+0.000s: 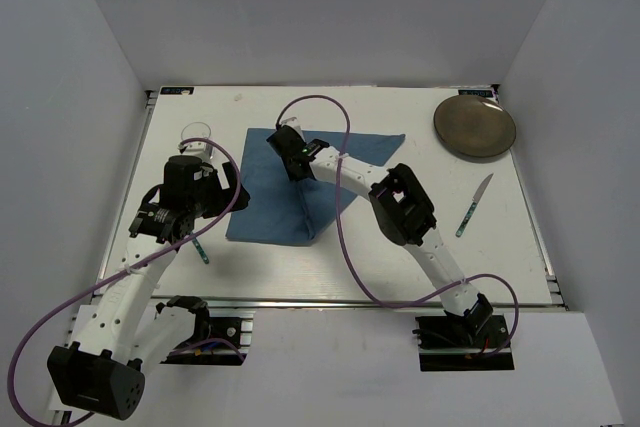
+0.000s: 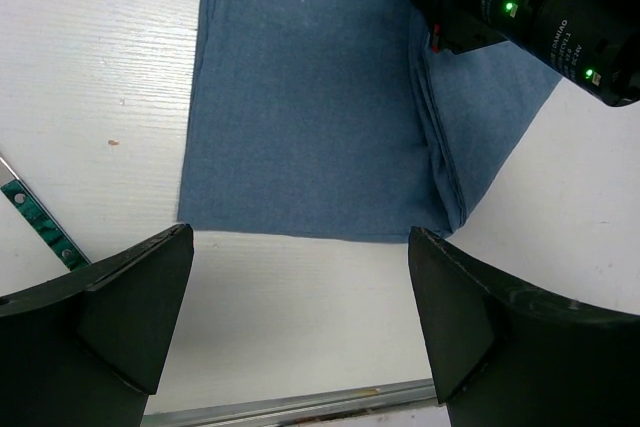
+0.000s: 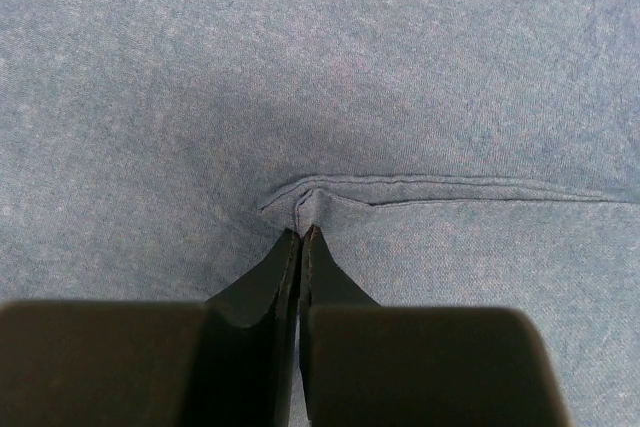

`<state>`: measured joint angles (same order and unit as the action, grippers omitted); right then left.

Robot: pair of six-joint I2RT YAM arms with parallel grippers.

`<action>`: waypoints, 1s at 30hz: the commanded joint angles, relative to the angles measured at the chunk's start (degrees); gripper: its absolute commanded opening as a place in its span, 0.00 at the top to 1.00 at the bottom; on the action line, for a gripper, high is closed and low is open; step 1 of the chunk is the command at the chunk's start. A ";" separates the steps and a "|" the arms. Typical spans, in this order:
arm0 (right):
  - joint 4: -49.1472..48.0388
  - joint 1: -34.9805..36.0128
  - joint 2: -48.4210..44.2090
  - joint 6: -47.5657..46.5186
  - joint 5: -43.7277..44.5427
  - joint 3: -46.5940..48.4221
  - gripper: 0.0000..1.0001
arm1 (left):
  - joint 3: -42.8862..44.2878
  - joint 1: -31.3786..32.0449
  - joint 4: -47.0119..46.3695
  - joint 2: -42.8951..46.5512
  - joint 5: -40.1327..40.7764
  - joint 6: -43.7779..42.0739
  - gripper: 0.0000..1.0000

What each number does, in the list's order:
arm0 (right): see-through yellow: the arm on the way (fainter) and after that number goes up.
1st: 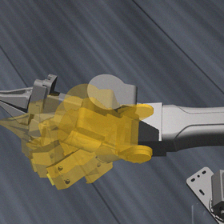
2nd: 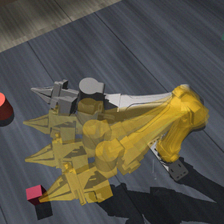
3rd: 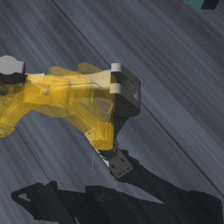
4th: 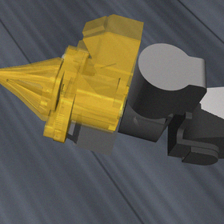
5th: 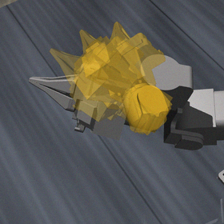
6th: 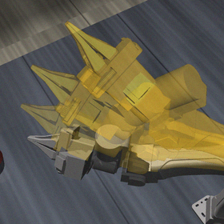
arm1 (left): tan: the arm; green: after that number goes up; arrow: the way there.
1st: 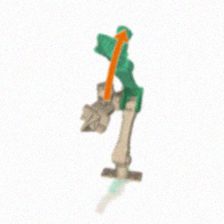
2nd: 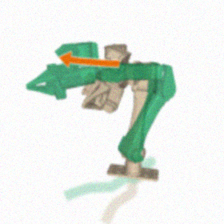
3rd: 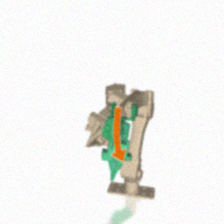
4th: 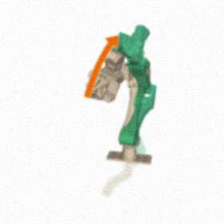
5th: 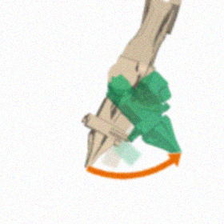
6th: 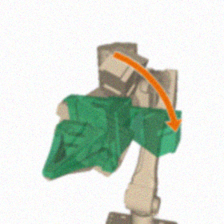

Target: Set the dinner table for one person

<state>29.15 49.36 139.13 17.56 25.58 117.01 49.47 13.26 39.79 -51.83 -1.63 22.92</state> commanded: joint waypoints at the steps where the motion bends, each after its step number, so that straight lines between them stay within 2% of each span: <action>1: -1.20 0.21 -4.29 0.36 0.26 1.12 1.00 | 0.01 0.19 -1.29 0.95 -0.92 -0.59 0.02; 7: -6.82 -2.16 -17.56 2.82 0.96 -11.61 1.00 | 0.01 0.19 -1.29 0.59 -1.01 -0.68 0.02; 11: -10.77 -5.85 -29.49 6.77 2.45 -27.42 1.00 | 0.01 0.19 -1.29 0.68 -1.01 -0.59 0.02; 12: -11.82 -7.95 -31.27 8.26 2.54 -34.15 1.00 | 0.01 0.19 -1.29 0.77 -1.10 -0.59 0.02; 18: -10.87 -12.01 -46.39 15.20 6.49 -55.61 1.00 | 0.01 0.19 -1.47 0.59 -1.89 -0.86 0.02; 22: -8.32 -12.27 -56.66 18.56 8.86 -63.74 1.00 | -0.08 0.71 -1.65 0.33 -2.15 -0.86 0.02; 30: -7.61 -11.92 -68.89 24.44 8.52 -75.60 1.00 | 0.01 0.72 -1.47 -0.64 -1.80 -0.86 0.02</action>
<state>22.06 37.15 73.58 37.58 32.25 44.42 49.47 13.74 38.94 -52.56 -2.70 22.68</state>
